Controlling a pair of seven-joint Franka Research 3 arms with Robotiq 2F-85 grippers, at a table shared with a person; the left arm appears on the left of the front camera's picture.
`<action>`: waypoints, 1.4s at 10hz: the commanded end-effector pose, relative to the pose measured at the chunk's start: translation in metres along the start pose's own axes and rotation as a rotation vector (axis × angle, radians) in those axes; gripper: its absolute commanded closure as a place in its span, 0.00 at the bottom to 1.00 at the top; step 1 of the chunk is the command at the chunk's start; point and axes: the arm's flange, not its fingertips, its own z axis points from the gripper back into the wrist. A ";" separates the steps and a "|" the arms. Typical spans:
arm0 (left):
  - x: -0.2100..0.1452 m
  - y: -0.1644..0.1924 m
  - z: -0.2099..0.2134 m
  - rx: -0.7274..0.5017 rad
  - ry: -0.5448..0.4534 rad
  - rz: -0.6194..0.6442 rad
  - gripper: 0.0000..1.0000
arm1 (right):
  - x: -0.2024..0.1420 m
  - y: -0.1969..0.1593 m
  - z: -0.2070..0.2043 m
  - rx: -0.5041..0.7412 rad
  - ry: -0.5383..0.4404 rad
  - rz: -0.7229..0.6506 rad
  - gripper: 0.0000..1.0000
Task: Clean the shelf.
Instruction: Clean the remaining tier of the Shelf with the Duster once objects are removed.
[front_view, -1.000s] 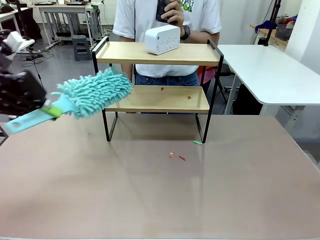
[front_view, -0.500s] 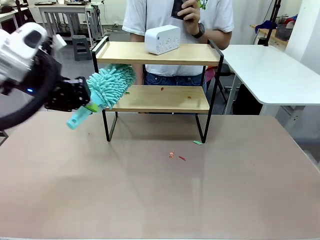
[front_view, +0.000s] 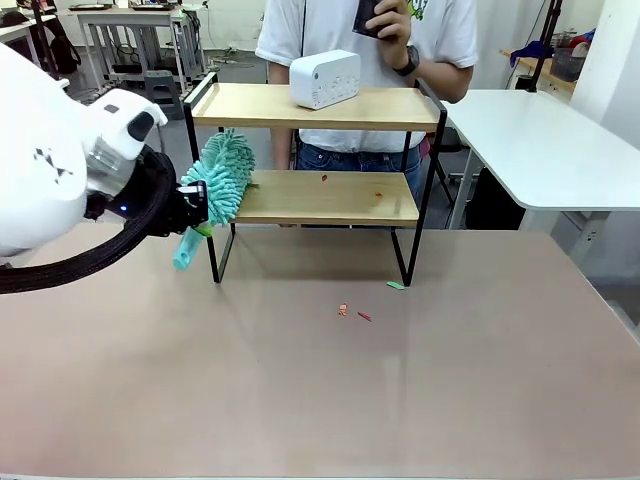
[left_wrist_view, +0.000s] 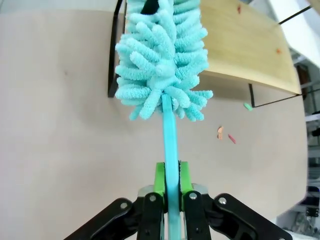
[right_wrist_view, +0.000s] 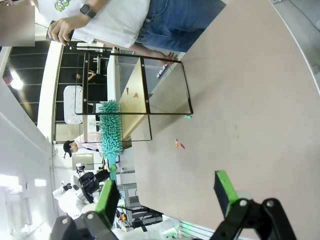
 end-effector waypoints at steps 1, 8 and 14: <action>0.011 -0.005 -0.009 0.019 0.025 0.018 0.88 | 0.002 0.001 -0.001 0.022 -0.014 0.025 0.00; 0.029 -0.043 -0.033 -0.004 0.065 -0.026 0.88 | 0.002 0.001 -0.001 0.022 -0.014 0.025 0.00; 0.018 -0.091 -0.058 -0.071 0.143 -0.118 0.88 | 0.002 0.001 -0.001 0.022 -0.014 0.025 0.00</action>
